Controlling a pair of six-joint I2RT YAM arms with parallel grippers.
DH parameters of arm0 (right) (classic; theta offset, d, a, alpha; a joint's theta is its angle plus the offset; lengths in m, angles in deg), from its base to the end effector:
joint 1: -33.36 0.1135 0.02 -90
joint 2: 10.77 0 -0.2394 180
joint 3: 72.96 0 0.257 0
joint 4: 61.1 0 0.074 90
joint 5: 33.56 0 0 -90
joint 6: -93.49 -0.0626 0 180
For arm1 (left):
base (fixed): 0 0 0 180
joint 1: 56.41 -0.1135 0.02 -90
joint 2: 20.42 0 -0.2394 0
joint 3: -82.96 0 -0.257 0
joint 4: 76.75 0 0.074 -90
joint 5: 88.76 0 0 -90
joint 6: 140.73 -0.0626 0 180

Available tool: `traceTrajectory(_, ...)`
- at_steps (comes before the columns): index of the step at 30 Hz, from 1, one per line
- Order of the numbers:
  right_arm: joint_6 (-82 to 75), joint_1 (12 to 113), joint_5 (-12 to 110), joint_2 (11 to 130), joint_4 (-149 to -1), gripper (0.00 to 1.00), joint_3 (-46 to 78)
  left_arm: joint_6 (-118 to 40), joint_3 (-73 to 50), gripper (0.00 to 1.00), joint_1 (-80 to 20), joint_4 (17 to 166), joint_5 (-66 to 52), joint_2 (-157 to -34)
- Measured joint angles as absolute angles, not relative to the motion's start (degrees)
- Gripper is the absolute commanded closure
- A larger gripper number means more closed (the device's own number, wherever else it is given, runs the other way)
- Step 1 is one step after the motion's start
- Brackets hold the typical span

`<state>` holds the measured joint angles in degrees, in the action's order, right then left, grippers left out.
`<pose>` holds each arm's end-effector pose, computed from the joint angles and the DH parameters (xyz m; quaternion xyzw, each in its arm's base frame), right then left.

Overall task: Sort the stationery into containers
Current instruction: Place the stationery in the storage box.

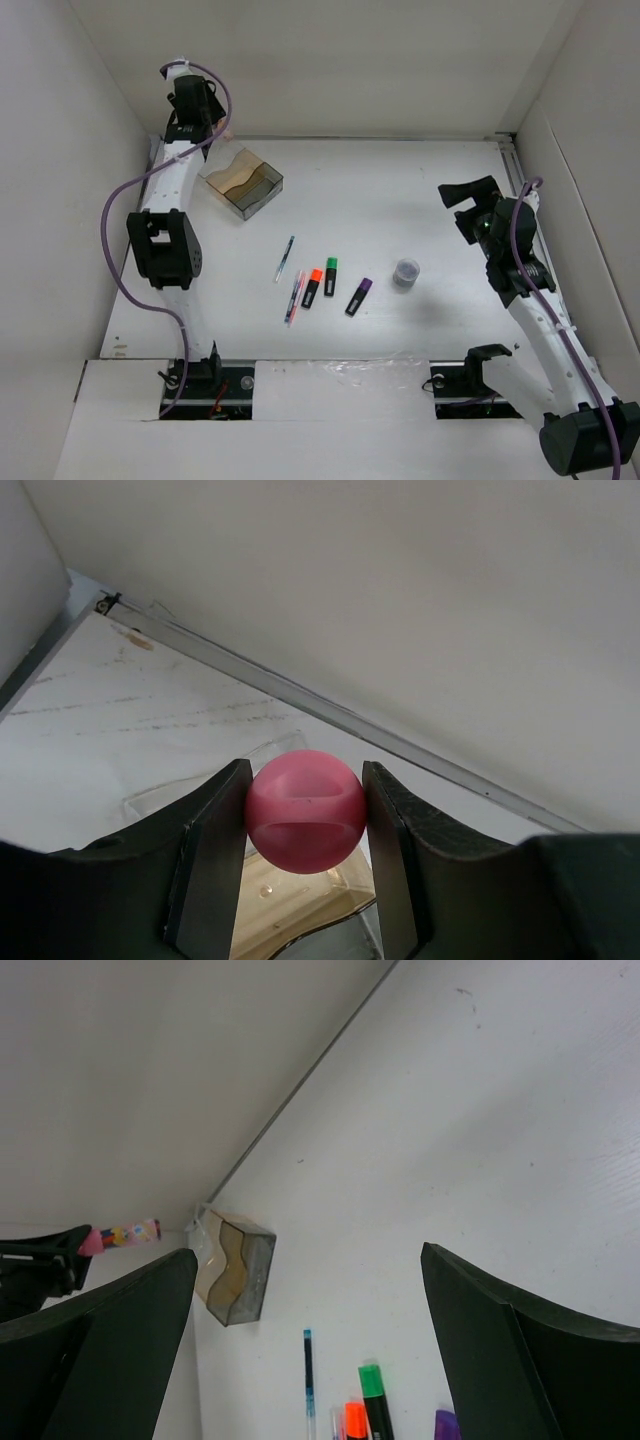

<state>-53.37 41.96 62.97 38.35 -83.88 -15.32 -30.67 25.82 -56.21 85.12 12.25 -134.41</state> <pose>0.2477 0.0303 0.2990 0.3541 0.7050 0.2935 0.5399 0.5050 0.0102 0.3501 -0.1920 0.7363 -0.0414 0.6475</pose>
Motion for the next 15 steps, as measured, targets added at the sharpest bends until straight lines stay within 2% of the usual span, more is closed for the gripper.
traceTrajectory(15, -52.82, 42.07, 61.74, 37.19, -82.68, 0.00, -15.43, -34.17, 36.42, 0.60, -55.31, 83.86, 14.76, -146.54)
